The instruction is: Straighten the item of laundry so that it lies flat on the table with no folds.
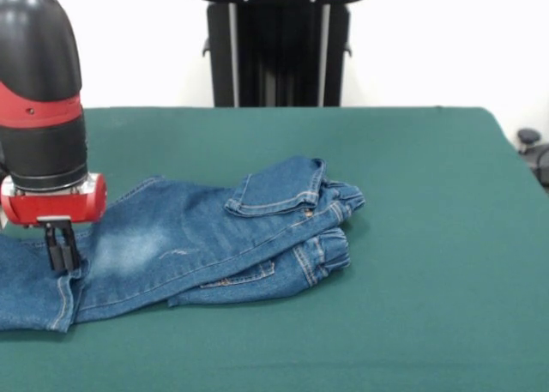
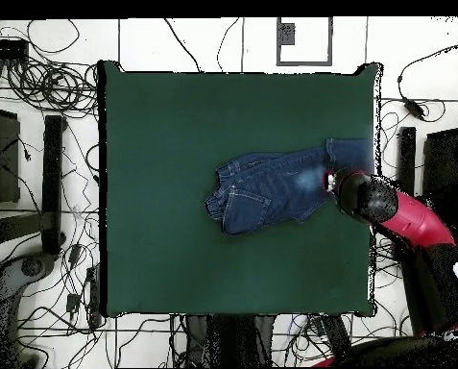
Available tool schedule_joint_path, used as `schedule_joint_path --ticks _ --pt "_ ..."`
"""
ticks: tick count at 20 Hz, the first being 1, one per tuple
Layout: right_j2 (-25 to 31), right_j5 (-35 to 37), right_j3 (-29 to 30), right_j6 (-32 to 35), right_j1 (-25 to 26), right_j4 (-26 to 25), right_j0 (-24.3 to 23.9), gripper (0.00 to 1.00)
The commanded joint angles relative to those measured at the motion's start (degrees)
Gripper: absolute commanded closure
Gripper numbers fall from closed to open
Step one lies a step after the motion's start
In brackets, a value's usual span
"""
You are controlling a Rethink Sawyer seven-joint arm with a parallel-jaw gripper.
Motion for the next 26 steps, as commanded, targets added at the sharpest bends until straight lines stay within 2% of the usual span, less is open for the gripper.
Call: schedule_joint_path --ticks 1,12,26 --pt "5.27 5.83 0.58 -0.77 -1.55 -1.06 1.9 1.0" --pt "7.68 15.6 -4.91 -8.05 -1.84 -1.21 -1.02 1.0" --pt "9.63 16.81 -5.72 -9.06 -0.71 -2.86 -2.9 1.0"
